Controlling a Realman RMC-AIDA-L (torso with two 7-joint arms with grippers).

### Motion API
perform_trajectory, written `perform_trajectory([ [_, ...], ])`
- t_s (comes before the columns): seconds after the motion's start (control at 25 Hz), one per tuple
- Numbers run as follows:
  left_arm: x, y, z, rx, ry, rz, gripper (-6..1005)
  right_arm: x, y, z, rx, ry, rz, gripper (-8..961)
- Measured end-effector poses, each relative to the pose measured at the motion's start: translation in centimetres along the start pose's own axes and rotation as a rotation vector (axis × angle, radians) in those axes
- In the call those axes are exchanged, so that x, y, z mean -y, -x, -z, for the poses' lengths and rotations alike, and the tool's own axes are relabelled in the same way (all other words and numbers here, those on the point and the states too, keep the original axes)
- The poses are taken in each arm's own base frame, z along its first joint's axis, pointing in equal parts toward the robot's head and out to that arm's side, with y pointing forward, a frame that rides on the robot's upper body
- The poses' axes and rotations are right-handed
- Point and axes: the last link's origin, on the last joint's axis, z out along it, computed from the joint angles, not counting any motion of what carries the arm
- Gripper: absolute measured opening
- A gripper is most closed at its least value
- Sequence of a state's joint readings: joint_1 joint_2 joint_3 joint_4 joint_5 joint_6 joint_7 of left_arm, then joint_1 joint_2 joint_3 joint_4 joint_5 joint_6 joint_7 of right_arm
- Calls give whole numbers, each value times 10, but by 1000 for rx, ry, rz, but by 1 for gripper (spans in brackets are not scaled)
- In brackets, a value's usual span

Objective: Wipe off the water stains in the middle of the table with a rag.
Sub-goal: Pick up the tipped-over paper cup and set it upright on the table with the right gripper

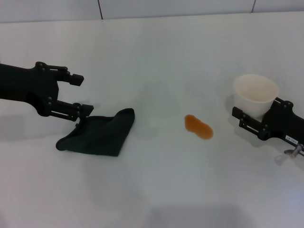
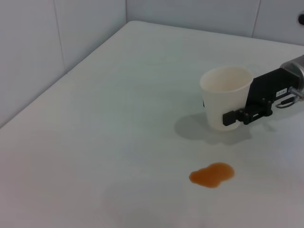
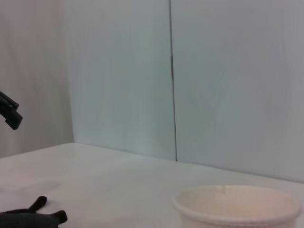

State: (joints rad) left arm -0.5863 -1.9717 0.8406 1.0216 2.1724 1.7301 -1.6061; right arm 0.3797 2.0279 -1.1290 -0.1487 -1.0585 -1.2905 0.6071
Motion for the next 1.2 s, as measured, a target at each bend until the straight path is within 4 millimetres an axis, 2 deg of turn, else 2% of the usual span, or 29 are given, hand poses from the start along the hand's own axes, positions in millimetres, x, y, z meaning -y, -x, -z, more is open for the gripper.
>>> perform_trajectory([
  [0.44, 1, 2, -1, 6, -8, 4, 793, -4, -9, -2, -28, -19, 15, 655],
  [0.8, 0, 5, -2, 18, -7, 11, 787, -5, -11, -2, -40, -19, 11, 663],
  [1.0, 0, 5, -2, 19, -6, 12, 784, -6, -11, -1, -37, -16, 4, 829],
  [1.2, -1, 5, -2, 18, -1, 16, 780, -6, -12, 1, -39, -18, 0, 850],
])
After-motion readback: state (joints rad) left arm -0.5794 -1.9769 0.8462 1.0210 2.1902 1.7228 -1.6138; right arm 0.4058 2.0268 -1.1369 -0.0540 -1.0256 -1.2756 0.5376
